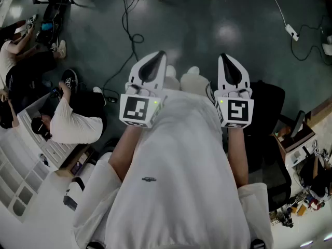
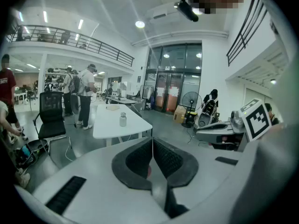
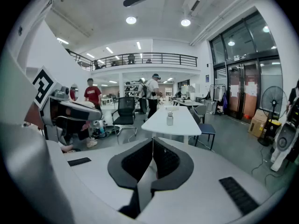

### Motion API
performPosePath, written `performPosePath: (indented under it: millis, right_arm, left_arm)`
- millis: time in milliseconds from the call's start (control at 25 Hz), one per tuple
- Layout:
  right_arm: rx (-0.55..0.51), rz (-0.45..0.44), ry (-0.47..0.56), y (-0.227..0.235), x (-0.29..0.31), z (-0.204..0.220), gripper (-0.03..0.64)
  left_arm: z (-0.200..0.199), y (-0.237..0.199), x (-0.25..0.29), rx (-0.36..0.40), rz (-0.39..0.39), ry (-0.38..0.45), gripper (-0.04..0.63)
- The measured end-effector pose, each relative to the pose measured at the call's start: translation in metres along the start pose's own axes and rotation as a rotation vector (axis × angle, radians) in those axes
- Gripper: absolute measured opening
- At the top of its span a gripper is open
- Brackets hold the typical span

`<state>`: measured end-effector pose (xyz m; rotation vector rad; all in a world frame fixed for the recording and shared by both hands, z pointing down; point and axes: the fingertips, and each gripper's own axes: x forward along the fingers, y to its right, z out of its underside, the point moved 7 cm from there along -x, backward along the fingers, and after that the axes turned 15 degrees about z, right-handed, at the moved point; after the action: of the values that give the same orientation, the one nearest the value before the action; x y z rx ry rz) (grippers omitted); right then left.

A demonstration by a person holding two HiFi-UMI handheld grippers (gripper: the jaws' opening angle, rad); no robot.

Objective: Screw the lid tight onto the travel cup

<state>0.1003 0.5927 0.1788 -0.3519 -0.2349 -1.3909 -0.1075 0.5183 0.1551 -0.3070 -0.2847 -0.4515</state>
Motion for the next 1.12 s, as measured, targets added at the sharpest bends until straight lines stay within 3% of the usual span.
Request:
performPosePath:
  millis: [160,480,720,920,1120]
  right_arm:
    - [0.004,-0.028,0.037,-0.013,0.003,-0.006,0.0]
    - [-0.006,-0.011,0.091,-0.01,-0.019,-0.007,0.0]
    - [0.054,0.024,0.082,0.013,-0.021,0.017,0.0]
    - [0.158,0.016,0.085,0.035,-0.03,0.026,0.0]
    - [0.117,0.039,0.084,0.057,-0.008,0.023,0.0]
  left_arm:
    - [-0.006,0.002,-0.018,0.039,-0.023,0.055,0.008]
    - [-0.009,0.015,-0.031,0.072,-0.068,0.064,0.008]
    - [0.006,0.025,-0.012,0.082,-0.064,0.02,0.008]
    - [-0.004,0.032,0.004,0.104,-0.051,-0.018,0.008]
    - [-0.015,0.026,0.041,0.103,-0.022,-0.035,0.008]
